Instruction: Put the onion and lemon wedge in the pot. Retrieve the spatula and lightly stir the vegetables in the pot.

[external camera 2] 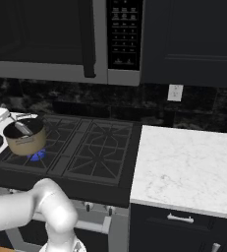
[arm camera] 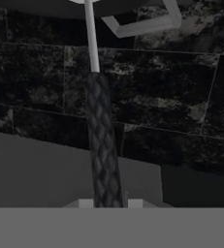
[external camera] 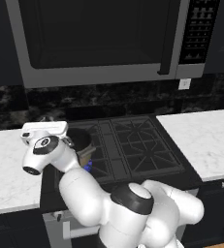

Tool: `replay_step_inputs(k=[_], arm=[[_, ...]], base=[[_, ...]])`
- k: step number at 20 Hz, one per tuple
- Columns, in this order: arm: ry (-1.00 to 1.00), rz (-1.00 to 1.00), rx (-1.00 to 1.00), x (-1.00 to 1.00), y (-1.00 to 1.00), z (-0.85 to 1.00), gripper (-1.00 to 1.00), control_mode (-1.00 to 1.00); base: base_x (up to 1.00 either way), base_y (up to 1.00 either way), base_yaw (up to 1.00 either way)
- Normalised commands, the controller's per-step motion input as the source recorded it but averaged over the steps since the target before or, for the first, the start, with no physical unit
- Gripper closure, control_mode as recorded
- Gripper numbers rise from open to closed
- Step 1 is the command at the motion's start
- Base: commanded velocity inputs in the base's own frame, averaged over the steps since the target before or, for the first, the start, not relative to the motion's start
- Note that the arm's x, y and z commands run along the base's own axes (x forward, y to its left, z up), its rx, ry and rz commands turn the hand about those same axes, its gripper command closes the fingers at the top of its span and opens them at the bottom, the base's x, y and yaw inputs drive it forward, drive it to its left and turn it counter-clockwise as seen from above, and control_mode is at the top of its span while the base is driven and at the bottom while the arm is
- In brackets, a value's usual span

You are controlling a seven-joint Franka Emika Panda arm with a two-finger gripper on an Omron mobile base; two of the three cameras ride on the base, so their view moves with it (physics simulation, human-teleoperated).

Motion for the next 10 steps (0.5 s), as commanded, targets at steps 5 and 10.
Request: replay_step_inputs(k=[5, 10], arm=[[0.09, -0.08, 0.16, -0.19, 0.0, 0.0, 1.0, -1.0], [0.16, -0.2, 0.05, -0.14, -0.04, -0.01, 1.0, -1.0]], base=[[0.0, 0.0, 0.0], [0.0, 0.0, 0.0]])
